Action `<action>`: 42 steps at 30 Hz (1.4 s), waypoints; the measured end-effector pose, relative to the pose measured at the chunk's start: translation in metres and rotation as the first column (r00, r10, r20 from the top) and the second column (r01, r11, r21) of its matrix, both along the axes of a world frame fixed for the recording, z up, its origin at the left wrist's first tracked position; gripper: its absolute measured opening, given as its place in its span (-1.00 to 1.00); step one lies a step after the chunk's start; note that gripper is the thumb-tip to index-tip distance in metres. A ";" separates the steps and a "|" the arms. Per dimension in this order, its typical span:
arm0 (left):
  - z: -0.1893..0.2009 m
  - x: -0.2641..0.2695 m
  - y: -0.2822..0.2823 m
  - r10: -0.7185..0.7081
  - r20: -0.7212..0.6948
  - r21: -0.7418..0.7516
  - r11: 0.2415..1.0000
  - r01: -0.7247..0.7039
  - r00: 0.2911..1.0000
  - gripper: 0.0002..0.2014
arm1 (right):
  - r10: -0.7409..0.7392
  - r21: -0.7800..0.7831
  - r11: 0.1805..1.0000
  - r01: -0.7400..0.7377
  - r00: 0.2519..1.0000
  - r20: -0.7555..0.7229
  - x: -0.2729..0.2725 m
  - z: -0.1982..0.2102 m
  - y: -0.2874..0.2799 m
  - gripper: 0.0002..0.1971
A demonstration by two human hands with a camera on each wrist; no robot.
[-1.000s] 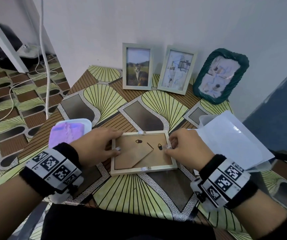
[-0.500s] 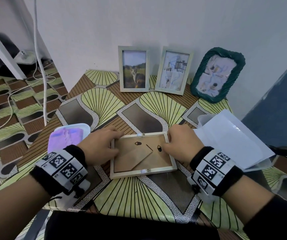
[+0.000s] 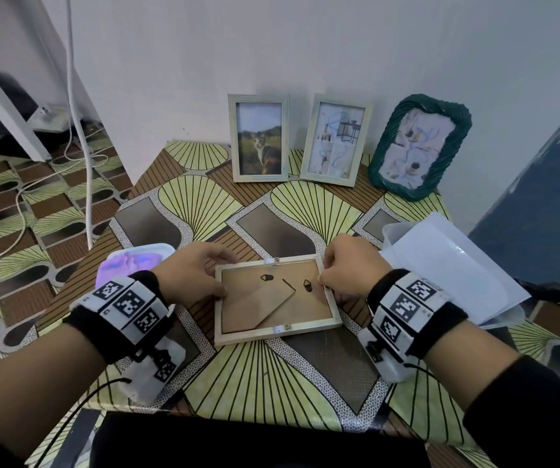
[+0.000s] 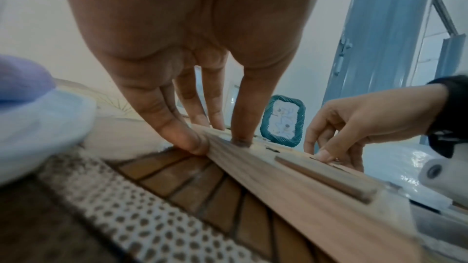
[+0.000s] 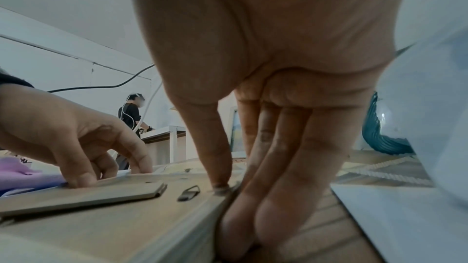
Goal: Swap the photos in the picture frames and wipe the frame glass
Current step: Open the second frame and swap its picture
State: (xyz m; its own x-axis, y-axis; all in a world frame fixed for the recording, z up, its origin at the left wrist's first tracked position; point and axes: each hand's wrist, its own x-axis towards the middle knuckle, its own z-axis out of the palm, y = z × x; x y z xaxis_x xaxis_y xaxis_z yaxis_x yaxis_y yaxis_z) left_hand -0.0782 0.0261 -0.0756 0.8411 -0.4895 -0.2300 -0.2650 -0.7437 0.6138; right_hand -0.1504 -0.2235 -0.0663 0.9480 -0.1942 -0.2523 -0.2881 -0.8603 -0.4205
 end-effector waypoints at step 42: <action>-0.006 -0.066 0.015 -0.109 0.251 0.044 0.994 0.101 0.962 -0.59 | 0.057 0.360 0.926 -0.110 0.987 0.153 -0.016 -0.007 0.015 -0.60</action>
